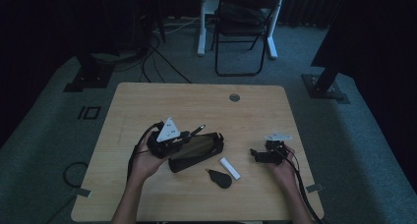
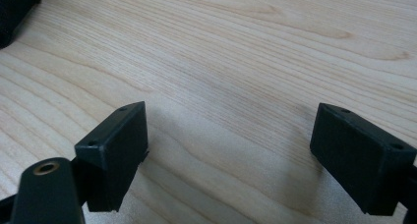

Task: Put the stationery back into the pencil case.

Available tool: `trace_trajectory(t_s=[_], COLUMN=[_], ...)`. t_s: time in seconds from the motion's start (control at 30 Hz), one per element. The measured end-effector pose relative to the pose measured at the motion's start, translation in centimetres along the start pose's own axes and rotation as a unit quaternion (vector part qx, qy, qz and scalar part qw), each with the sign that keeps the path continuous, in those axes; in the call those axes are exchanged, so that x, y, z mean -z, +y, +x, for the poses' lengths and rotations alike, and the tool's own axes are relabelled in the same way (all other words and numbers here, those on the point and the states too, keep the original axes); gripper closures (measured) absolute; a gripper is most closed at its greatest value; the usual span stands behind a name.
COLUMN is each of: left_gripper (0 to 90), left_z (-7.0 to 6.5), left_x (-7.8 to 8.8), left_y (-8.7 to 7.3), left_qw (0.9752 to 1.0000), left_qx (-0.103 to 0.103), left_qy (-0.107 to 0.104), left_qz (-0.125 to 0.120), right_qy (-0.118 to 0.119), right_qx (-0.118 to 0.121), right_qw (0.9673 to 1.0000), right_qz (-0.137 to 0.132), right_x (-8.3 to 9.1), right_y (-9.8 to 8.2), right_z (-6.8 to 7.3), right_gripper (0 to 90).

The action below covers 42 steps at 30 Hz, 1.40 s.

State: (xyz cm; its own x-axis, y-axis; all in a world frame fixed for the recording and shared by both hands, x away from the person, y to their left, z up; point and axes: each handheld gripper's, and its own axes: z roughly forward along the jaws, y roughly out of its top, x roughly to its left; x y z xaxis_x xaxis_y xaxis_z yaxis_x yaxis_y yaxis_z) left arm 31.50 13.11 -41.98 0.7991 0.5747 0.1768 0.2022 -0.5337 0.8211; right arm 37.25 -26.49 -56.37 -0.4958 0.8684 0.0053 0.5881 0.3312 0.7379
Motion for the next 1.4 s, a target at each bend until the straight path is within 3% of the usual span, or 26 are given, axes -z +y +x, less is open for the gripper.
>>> trace_trajectory(t_s=[1.4], left_gripper=[79.3], left_z=[0.6], left_x=[-2.8], left_y=[-0.2], left_qw=[0.9999], left_qx=[0.009], left_qy=[0.001], left_qz=[0.005], right_qy=[0.0], right_qx=[0.0], right_qw=[1.0], right_qz=[0.0], right_x=[0.0], right_y=[0.0], right_z=[0.0], right_gripper=[14.3])
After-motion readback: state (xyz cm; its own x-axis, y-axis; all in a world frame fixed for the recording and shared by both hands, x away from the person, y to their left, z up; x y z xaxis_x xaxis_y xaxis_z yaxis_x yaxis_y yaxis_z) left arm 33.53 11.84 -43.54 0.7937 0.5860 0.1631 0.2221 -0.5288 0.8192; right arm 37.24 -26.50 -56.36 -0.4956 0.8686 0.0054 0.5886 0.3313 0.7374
